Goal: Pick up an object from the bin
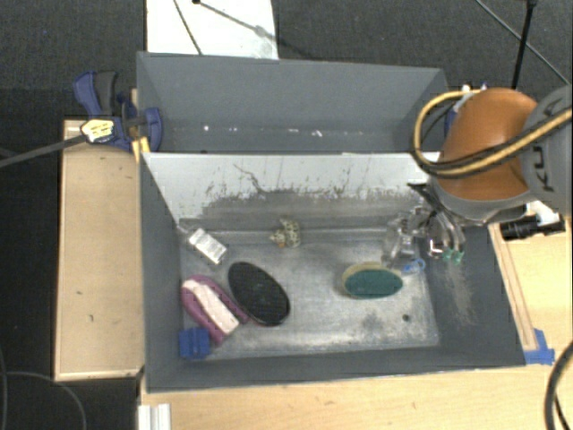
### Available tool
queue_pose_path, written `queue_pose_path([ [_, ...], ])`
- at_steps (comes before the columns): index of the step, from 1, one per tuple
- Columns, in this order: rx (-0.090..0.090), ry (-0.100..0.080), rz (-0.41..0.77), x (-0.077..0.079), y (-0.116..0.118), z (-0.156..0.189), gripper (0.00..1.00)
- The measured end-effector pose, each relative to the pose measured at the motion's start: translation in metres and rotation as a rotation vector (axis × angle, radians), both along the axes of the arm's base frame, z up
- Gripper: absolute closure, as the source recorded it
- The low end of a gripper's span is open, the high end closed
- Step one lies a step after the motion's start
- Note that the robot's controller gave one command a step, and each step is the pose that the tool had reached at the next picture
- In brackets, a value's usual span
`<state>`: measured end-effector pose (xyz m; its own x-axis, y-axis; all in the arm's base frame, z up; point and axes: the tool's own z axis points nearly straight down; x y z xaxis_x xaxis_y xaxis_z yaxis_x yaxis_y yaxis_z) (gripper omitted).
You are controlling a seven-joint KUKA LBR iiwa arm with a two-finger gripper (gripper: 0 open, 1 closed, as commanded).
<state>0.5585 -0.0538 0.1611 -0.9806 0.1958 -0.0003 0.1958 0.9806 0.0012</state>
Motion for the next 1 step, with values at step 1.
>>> queue_pose_path([
  [1, -0.001, -0.001, 0.001, 0.0003, -0.0005, 0.0007, 0.00],
])
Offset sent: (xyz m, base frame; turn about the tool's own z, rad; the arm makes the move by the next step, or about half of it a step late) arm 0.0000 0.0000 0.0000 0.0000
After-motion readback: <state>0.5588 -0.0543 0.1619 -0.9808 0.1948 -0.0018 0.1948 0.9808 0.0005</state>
